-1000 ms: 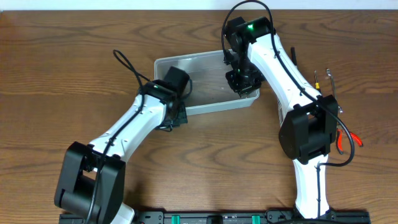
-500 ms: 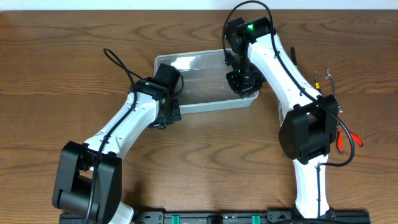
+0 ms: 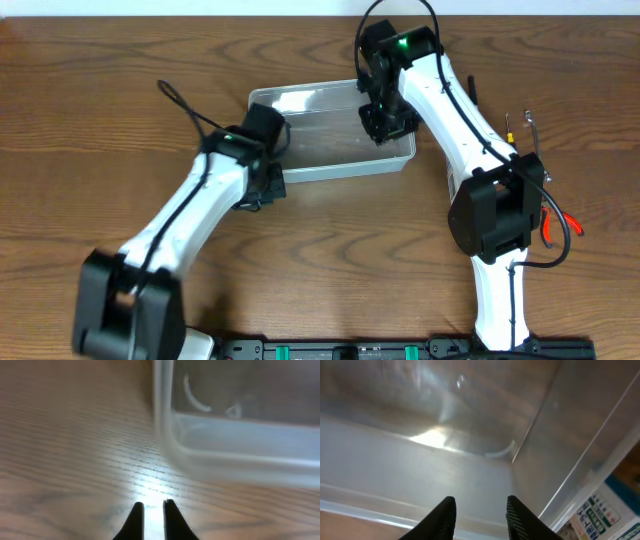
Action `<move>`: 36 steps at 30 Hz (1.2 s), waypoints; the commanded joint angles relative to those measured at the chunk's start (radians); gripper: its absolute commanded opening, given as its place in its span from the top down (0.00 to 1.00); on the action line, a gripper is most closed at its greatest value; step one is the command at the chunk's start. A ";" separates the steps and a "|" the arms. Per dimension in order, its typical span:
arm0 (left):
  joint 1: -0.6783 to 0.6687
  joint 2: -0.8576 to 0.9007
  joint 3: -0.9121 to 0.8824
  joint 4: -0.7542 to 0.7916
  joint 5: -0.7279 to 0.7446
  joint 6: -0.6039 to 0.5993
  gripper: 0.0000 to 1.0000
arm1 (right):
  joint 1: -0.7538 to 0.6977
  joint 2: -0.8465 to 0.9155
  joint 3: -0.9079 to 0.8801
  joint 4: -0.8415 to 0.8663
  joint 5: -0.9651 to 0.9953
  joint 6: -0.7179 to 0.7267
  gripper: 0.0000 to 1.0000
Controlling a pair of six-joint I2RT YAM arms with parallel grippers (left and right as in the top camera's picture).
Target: Pack container
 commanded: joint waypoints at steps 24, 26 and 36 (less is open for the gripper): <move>0.329 -0.340 0.070 -0.011 -0.087 0.012 0.02 | -0.382 -0.260 0.143 -0.174 0.205 0.064 0.13; 0.329 -0.340 0.070 -0.011 -0.087 0.012 0.02 | -0.404 -0.260 0.121 -0.154 0.205 0.063 0.14; 0.329 -0.340 0.070 -0.011 -0.087 0.012 0.02 | -0.434 -0.260 -0.115 -0.006 0.198 0.054 0.14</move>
